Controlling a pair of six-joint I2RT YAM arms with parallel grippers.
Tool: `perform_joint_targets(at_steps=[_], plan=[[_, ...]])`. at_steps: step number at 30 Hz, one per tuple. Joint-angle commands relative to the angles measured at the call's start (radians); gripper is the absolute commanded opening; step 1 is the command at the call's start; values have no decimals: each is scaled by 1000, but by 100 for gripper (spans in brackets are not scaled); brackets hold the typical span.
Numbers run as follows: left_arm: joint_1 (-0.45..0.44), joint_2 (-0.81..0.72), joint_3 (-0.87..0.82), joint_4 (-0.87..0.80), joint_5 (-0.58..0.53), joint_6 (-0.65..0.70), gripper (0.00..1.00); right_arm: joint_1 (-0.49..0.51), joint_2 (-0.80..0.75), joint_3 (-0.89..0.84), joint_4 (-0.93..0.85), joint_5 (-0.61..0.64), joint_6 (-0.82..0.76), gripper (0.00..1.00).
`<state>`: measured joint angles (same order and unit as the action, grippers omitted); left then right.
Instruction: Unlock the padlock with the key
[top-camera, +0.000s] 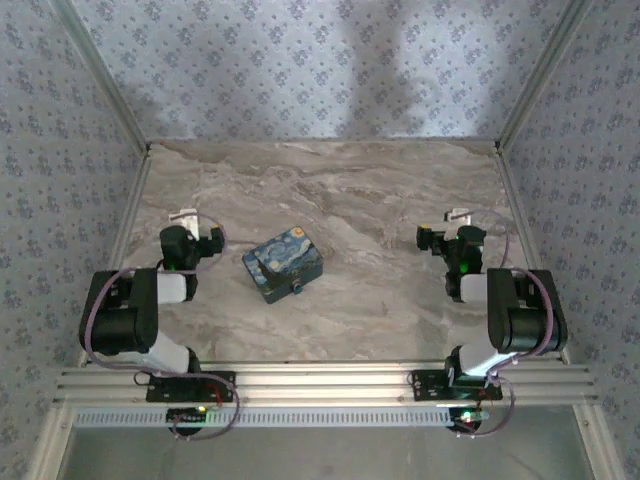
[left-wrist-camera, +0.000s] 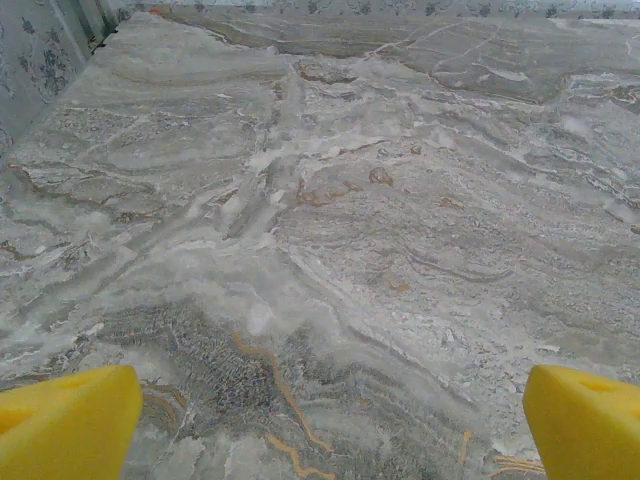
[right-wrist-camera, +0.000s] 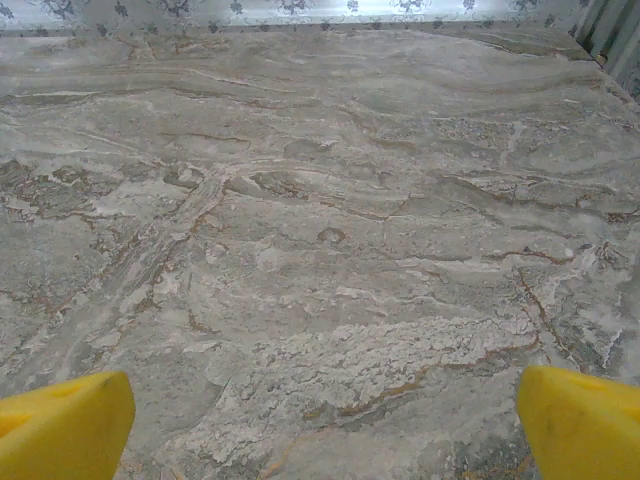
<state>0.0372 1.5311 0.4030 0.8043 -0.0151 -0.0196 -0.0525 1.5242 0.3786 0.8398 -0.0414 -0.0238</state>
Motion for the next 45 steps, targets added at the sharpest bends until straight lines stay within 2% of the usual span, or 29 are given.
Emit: perform_joint_targets(at_steps=[1,22,26,28,32,35,37,40,45], plan=[[-7,2,14,-1,5,-3,98,1,3,11,-15,9,4,100],[-7,2,11,4,4,-4,98,-1,2,10,-15,6,4,100],[-7,-58,-4,-11,-46,-24,98,-7,-32,-10,-3,16,20,100],[-8,-138,7,-92,-59,-27,98,-10,-91,-13,-53,40,29,100],[-10,-307,29,-233,-65,-47,98,-14,-228,47,-298,94,77,100],[-11,-437,135,-506,-110,-192,98,-13,-286,91,-451,134,165,100],[-10,-487,209,-658,-91,-284,98,-10,-319,136,-569,136,232,100],[-10,-545,280,-802,-30,-420,98,0,-372,189,-698,64,295,100],[-20,-616,332,-1000,116,-605,98,59,-473,233,-774,-144,341,100]])
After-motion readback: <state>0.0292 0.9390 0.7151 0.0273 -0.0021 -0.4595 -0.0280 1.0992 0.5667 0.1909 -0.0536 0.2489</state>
